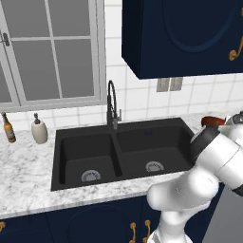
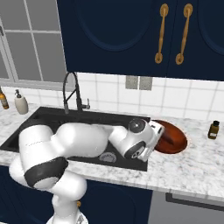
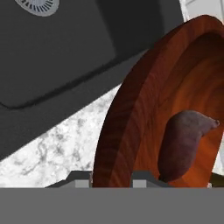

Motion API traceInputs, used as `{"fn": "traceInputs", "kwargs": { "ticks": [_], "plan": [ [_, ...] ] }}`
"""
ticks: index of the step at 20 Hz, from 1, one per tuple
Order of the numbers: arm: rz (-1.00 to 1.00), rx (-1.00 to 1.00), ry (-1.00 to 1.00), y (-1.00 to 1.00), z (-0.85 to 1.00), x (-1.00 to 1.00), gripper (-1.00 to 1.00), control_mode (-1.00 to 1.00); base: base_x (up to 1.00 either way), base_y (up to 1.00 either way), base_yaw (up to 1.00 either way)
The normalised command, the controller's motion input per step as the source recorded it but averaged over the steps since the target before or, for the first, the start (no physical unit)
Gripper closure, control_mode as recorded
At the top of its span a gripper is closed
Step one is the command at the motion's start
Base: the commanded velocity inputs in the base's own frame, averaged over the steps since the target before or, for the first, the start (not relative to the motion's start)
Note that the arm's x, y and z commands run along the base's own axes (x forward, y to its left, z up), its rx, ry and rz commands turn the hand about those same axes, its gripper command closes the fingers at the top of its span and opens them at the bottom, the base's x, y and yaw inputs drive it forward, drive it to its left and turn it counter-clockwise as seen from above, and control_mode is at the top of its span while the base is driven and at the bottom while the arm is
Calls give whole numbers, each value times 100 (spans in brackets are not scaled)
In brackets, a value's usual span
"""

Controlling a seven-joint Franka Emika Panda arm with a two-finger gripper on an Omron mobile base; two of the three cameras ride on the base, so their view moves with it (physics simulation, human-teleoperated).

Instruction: Pick the potato from the sink and place it in the bowl. Then pick the bowl and place it in the microwave. Then close the microwave door and press the start button.

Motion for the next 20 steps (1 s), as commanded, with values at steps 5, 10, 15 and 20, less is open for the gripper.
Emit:
{"fn": "traceInputs", "kwargs": {
  "ticks": [5, 10, 15, 20],
  "plan": [
    [42, -8, 0, 26, 71, -44, 100, -100, 0, 0, 0],
    [30, -10, 0, 23, 73, -50, 100, -100, 0, 0, 0],
    [12, -8, -3, 42, 59, -40, 100, -100, 0, 0, 0],
    [3, -7, -6, 58, 46, -23, 100, -100, 0, 0, 0]
  ]
}}
